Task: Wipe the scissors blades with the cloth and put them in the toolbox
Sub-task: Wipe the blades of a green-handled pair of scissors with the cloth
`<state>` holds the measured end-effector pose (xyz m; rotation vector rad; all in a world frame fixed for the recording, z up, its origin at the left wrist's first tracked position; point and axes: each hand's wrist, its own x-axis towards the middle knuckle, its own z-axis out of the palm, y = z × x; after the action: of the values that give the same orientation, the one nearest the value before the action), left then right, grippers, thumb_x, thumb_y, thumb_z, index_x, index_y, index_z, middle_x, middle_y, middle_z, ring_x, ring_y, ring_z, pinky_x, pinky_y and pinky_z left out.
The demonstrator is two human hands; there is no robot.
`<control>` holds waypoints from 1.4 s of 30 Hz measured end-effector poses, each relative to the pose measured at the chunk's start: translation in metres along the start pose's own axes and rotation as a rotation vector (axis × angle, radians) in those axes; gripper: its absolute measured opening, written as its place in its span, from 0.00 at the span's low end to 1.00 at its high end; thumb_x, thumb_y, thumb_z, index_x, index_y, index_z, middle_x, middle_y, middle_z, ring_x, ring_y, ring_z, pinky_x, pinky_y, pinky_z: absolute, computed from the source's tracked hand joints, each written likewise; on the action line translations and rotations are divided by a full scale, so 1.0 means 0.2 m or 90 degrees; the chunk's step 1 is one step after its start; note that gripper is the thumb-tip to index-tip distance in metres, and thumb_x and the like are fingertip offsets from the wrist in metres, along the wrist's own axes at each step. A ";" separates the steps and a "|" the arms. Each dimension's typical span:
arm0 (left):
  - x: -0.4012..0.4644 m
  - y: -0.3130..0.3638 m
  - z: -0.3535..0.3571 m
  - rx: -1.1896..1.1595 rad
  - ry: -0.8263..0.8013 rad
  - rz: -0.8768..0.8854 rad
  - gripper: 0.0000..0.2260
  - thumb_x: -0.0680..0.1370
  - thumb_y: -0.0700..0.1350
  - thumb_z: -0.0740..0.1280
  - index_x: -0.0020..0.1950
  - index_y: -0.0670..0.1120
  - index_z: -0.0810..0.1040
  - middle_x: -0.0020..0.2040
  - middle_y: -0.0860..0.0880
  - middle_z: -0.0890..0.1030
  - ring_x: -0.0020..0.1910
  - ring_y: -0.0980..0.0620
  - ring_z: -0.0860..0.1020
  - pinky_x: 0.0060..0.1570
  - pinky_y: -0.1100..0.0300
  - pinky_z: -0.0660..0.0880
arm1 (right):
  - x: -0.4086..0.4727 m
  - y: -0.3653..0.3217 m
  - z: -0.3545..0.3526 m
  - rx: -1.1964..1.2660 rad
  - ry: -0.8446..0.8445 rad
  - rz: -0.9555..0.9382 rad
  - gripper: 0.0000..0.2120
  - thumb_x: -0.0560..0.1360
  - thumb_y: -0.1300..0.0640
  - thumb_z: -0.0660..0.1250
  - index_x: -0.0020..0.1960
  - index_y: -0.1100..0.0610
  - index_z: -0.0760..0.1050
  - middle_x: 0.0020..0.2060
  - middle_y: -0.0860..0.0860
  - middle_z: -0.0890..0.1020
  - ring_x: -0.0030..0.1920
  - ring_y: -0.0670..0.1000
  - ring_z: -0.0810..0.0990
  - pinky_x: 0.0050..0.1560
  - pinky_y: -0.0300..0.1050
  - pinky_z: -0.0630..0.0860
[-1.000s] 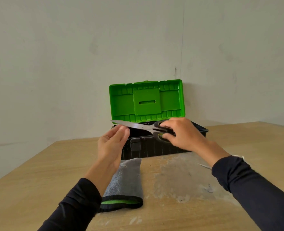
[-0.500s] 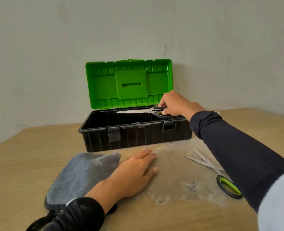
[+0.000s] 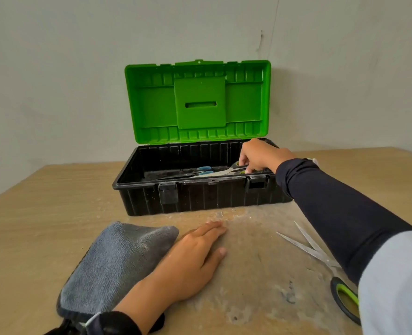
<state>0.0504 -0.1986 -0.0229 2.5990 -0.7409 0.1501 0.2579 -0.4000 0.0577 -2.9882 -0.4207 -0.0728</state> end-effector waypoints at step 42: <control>-0.12 0.13 -0.09 0.073 0.145 0.108 0.09 0.78 0.46 0.62 0.56 0.49 0.78 0.52 0.54 0.79 0.48 0.59 0.76 0.49 0.66 0.73 | -0.89 -0.12 -0.02 0.236 0.249 -0.042 0.02 0.71 0.62 0.72 0.43 0.57 0.83 0.40 0.49 0.84 0.41 0.46 0.81 0.46 0.39 0.77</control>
<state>0.0161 -0.1984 -0.0018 2.5647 -0.8888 0.5452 0.0812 -0.4264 0.0530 -2.5145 -0.4283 -0.5141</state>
